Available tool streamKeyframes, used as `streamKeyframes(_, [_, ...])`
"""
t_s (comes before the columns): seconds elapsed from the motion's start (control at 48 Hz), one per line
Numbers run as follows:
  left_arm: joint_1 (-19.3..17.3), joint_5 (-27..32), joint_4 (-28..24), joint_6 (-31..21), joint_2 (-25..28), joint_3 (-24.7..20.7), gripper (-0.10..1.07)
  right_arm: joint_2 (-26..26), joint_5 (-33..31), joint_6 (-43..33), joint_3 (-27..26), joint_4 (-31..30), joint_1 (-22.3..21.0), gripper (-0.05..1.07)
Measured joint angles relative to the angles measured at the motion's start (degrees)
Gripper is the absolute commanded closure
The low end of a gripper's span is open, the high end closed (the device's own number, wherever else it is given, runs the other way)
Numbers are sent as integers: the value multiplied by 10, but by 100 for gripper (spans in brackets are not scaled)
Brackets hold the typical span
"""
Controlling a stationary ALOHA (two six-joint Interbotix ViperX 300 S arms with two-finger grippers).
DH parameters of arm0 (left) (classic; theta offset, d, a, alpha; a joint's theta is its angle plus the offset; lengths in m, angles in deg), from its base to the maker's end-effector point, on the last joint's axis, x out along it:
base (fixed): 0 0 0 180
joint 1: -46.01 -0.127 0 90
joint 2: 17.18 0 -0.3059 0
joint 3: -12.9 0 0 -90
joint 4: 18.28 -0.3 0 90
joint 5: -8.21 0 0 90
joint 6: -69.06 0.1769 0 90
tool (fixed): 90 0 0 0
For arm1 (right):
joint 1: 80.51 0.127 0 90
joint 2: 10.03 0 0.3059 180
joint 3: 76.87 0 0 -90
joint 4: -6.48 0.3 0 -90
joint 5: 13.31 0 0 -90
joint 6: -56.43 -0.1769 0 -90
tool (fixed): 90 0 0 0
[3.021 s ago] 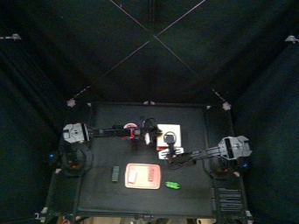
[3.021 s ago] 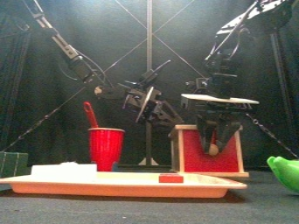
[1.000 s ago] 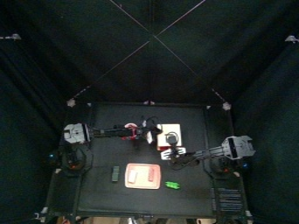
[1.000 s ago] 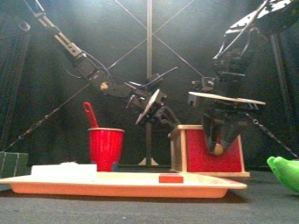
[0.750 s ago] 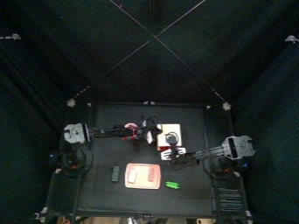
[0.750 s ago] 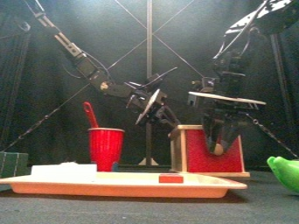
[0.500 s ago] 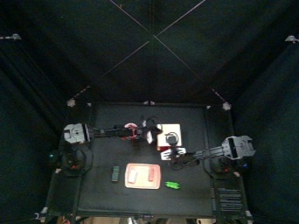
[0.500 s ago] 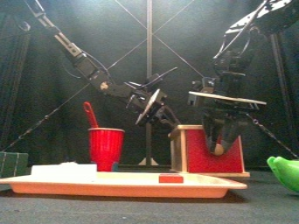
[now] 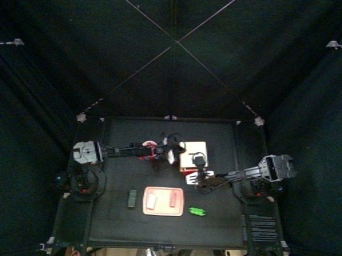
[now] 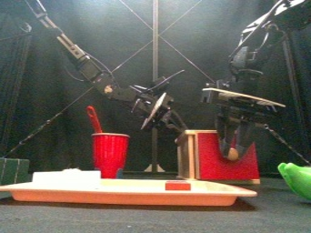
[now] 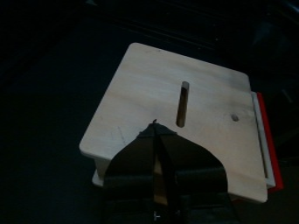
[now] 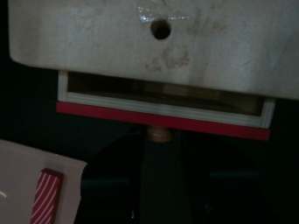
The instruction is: Open drawer
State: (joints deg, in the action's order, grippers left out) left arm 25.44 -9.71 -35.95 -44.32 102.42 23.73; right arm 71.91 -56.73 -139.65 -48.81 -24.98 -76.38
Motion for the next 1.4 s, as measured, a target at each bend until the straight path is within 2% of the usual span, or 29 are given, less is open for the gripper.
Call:
streamKeyframes(0.208, [0, 0, 0, 0, 0, 0, 59, 10, 30, 0, 17, 16, -5, 56])
streamKeyframes(0.5, [0, 0, 0, 0, 0, 0, 59, 11, 32, 0, 18, 37, -4, 56])
streamKeyframes(1.396, [0, 0, 0, 0, 1, 0, 59, 11, 29, -1, 18, 83, 40, 56])
